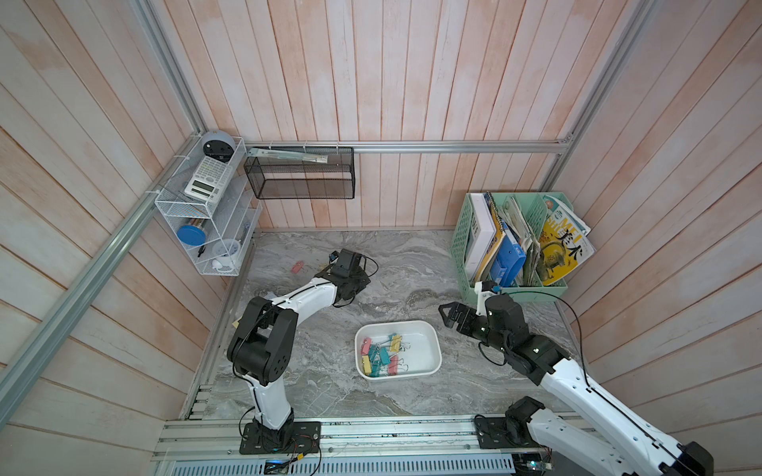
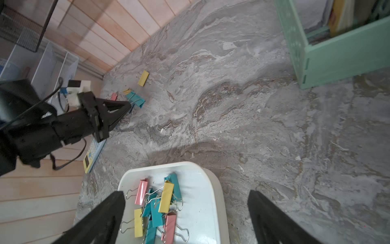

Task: Put the binder clips in the storage box
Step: Pick up the binder clip at the center of the board.

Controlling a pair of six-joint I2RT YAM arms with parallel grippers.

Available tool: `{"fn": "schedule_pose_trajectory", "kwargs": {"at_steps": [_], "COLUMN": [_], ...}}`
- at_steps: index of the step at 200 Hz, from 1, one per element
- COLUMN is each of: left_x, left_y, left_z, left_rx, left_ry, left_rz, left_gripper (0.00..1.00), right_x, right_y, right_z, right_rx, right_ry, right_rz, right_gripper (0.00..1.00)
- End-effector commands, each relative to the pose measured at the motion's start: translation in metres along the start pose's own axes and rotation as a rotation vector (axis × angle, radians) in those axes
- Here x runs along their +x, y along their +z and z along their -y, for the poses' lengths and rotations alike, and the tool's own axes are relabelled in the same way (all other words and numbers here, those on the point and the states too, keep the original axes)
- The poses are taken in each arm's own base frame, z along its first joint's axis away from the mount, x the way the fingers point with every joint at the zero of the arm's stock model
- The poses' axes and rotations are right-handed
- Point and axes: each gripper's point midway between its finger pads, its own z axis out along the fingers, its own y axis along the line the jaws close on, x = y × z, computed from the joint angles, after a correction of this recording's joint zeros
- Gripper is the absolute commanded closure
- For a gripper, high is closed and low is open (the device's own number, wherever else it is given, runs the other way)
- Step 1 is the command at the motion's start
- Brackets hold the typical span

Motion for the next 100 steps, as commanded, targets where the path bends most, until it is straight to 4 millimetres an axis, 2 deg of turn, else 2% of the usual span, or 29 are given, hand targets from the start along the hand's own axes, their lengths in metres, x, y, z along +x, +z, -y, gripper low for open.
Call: {"fn": "schedule_pose_trajectory", "kwargs": {"at_steps": [1,17,36,54,70,76,100], "left_x": [0.014,0.034,0.052,0.071,0.085,0.101,0.14], "left_y": [-0.049,-0.082,-0.119,-0.143,-0.152,-0.156,-0.145], "left_z": [0.015,0.029,0.04,0.037,0.031,0.034,0.035], "left_rx": [-0.122,-0.207,-0.321,-0.434,-0.526,-0.537,-0.518], "left_ry": [0.284,0.477,0.677,0.808,0.891,0.943,1.009], "left_rz": [-0.014,-0.038,-0.026,-0.05,-0.083,-0.1,-0.176], "left_gripper": [1.0,1.0,1.0,1.0,1.0,1.0,1.0], "right_x": [0.01,0.004,0.001,-0.001,-0.001,-0.001,0.0], "right_y": [0.002,0.0,-0.004,-0.004,-0.004,-0.004,-0.004], "right_z": [0.017,0.027,0.029,0.027,0.025,0.026,0.025], "right_rx": [-0.017,-0.008,0.001,-0.01,-0.014,-0.014,-0.024], "right_ry": [0.114,0.137,0.124,0.123,0.129,0.13,0.14], "right_rz": [-0.096,-0.087,-0.07,-0.067,-0.068,-0.067,-0.069], "right_gripper": [0.02,0.02,0.02,0.02,0.03,0.02,0.02]}}
